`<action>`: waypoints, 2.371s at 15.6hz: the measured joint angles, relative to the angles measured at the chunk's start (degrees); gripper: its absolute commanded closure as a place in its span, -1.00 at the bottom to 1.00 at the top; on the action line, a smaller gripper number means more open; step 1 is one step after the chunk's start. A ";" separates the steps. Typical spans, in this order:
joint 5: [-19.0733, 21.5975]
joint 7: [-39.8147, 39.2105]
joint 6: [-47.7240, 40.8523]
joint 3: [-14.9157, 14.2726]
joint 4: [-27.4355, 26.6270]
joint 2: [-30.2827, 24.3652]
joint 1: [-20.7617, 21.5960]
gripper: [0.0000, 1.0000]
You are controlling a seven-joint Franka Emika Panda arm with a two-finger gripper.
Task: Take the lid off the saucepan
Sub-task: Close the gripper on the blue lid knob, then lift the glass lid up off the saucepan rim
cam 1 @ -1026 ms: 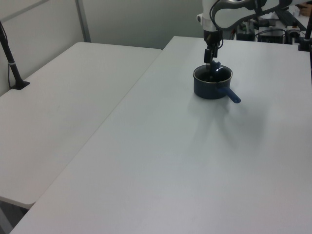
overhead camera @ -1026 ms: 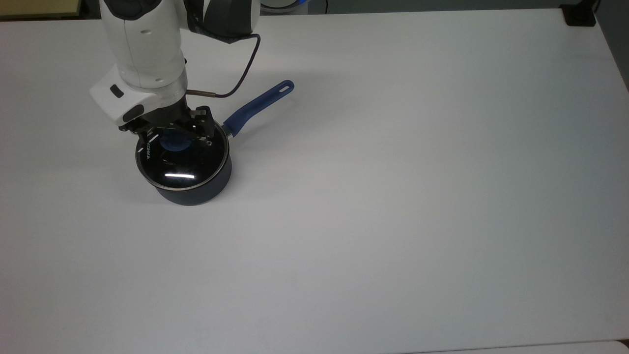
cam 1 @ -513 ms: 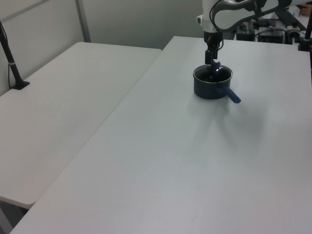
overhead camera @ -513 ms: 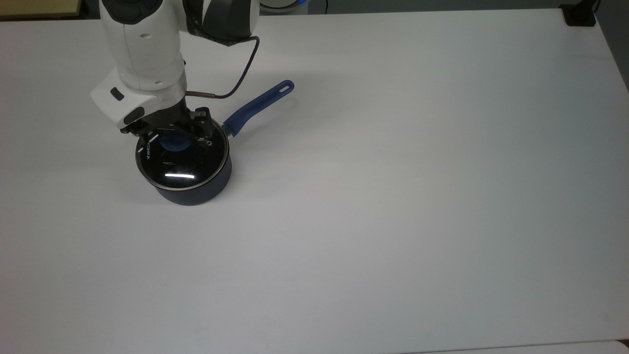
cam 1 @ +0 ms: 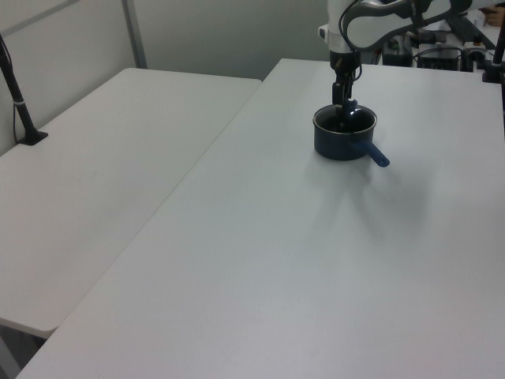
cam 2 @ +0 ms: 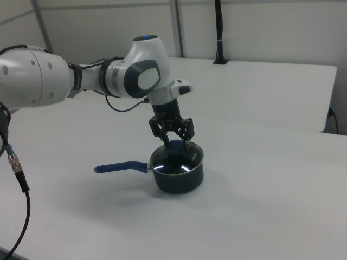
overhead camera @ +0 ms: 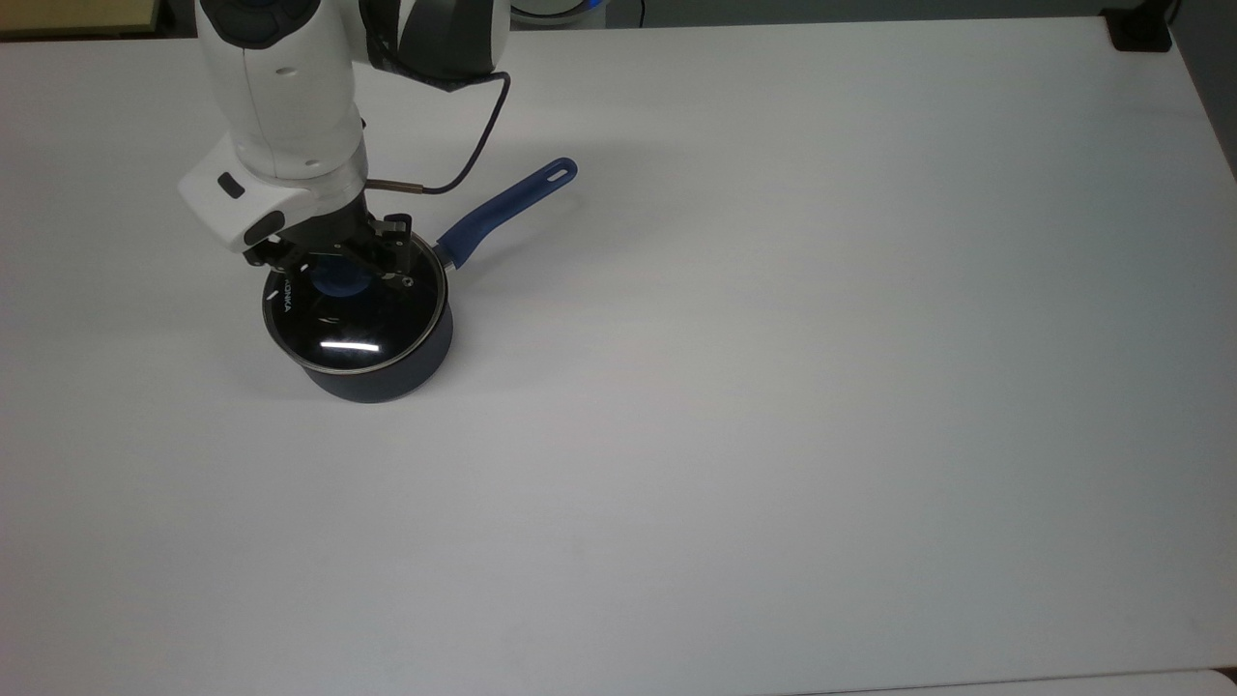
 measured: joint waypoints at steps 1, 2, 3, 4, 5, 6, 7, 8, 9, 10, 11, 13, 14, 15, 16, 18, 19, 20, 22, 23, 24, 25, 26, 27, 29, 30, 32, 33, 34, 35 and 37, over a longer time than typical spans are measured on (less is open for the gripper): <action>0.00 0.03 0.00 0.00 -0.01 0.00 0.11 -0.42; 0.01 0.05 0.00 0.00 -0.01 0.00 0.24 -0.41; 0.01 0.19 -0.01 0.00 -0.01 0.00 0.34 -0.38; 0.01 0.41 -0.01 0.00 -0.01 0.00 0.42 -0.35; 0.01 0.67 -0.01 0.00 -0.01 0.00 0.46 -0.35; 0.00 0.88 -0.01 -0.01 0.00 0.00 0.46 -0.31; 0.01 1.17 -0.01 -0.02 0.02 -0.01 0.46 -0.27; 0.01 1.37 -0.01 -0.02 0.05 -0.02 0.47 -0.23; 0.02 1.49 -0.03 -0.02 0.07 -0.07 0.51 -0.18; 0.02 1.53 -0.06 -0.02 0.07 -0.12 0.58 -0.15; 0.02 1.61 -0.11 -0.02 0.07 -0.17 0.66 -0.13; 0.02 1.66 -0.14 -0.02 0.07 -0.18 0.70 -0.02; 0.02 1.66 -0.16 -0.02 0.07 -0.19 0.72 -0.01; 0.02 1.66 -0.20 -0.02 0.08 -0.24 0.73 0.01; 0.02 1.66 -0.38 -0.02 0.09 -0.35 0.73 0.01; 0.03 1.66 -0.97 -0.03 0.13 -0.72 0.74 0.03; 0.03 1.66 -1.24 -0.06 0.14 -0.97 0.74 0.04; 0.03 1.67 -1.50 -0.14 0.16 -1.30 0.73 0.04; 0.08 1.67 -2.27 -0.50 0.18 -2.12 0.73 0.04; 0.24 1.67 -2.61 -0.67 0.18 -2.50 0.73 0.04; 0.46 1.67 -2.80 -0.78 0.19 -2.84 0.73 0.04; 0.65 1.67 -2.90 -0.82 0.19 -3.16 0.73 0.04; 0.78 1.67 -2.95 -0.82 0.19 -3.45 0.73 0.04; 1.01 1.67 -3.03 -0.82 0.19 -3.71 0.74 0.04; 2.07 1.67 -4.22 -0.83 0.24 -4.25 0.99 0.04; 2.39 1.67 -5.05 -0.86 0.26 -4.58 1.47 0.04; 3.06 1.67 -6.63 -1.70 0.27 -5.22 3.69 0.04; 3.39 1.67 -7.48 -2.41 0.27 -5.41 5.25 0.04; 3.68 1.81 -8.33 -3.10 0.29 -5.57 6.87 0.04; 3.89 2.32 -8.96 -3.75 0.31 -5.77 8.54 0.04; 4.05 4.00 -9.38 -5.24 0.32 -6.10 12.03 0.04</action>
